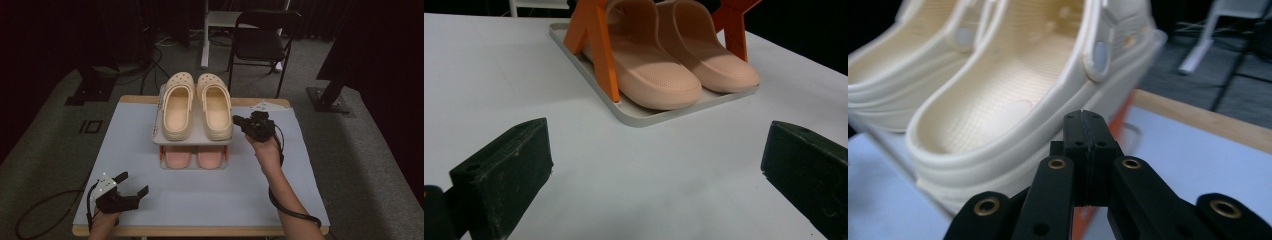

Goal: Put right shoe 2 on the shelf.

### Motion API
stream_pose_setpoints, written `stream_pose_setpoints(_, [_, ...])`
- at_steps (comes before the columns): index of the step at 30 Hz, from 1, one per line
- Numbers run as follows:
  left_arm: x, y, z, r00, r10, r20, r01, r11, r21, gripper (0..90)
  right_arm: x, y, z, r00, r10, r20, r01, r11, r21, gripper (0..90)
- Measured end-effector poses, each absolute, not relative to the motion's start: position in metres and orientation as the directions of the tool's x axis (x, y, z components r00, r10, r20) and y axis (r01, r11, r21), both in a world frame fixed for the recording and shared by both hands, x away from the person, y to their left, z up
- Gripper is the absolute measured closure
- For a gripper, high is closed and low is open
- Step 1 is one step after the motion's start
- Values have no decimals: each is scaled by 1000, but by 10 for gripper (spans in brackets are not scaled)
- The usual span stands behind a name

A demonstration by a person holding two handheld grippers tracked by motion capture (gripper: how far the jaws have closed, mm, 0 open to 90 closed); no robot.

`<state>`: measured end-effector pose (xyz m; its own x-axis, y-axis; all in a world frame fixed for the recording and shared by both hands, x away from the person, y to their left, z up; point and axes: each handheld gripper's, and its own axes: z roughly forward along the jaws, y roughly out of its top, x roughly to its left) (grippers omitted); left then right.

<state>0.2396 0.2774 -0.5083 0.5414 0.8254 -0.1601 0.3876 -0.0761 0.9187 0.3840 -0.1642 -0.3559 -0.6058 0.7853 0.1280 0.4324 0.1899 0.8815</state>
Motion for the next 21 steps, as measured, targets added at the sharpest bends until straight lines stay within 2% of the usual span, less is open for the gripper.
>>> stream_pose_setpoints(2, [240, 277, -508, 542, 825, -160, 390, -78, 918, 1, 381, -160, -355, -592, 801, 86, 416, 213, 884, 900])
stream_pose_setpoints(10, [240, 277, -509, 542, 825, -164, 390, -74, 918, 1, 382, -155, -354, -625, 769, 135, 425, 191, 885, 900])
stream_pose_setpoints(16, [240, 276, -508, 545, 822, -162, 387, -76, 919, 1, 382, -142, -351, -630, 771, 97, 406, 220, 887, 900])
stream_pose_setpoints(21, [240, 277, -508, 544, 823, -164, 385, -72, 920, 1, 385, -138, -352, -635, 764, 111, 411, 213, 886, 900])
